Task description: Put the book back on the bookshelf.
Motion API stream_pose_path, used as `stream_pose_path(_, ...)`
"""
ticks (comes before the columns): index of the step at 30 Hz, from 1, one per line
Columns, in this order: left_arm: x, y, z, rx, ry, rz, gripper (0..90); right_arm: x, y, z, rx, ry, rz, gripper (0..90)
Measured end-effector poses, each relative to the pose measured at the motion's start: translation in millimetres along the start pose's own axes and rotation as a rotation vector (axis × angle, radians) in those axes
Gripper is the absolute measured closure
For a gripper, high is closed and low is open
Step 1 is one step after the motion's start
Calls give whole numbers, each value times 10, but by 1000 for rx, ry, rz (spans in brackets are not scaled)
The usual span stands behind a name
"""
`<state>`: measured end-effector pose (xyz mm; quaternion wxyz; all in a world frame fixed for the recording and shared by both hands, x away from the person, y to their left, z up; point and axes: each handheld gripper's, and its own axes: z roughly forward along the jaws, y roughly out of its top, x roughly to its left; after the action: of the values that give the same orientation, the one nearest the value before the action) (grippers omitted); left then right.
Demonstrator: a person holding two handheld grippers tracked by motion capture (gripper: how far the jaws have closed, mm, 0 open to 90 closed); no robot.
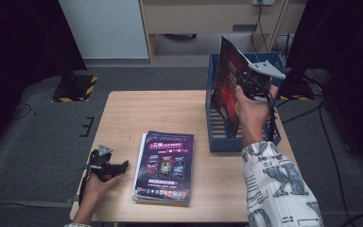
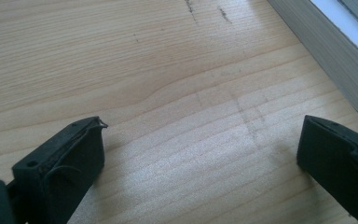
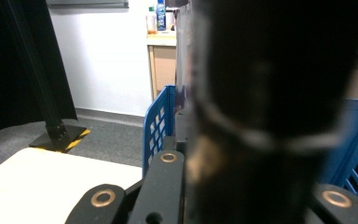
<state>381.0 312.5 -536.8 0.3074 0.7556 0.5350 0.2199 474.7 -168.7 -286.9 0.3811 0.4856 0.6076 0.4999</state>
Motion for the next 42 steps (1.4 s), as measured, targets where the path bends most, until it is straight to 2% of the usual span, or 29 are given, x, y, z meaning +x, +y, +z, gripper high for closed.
stream_pose_path(8,-3,1,3,1,1,0,0,15,-82,142,-16,-1,34,865)
stream_pose_path(13,-3,2,3,1,1,0,0,45,-140,196,-7,-6,24,865)
stream_pose_path(35,-4,2,5,0,2,1,0,46,-194,245,-14,-7,42,865)
stream_pose_path(42,-5,3,6,0,1,1,0,31,-234,284,-11,-16,22,865)
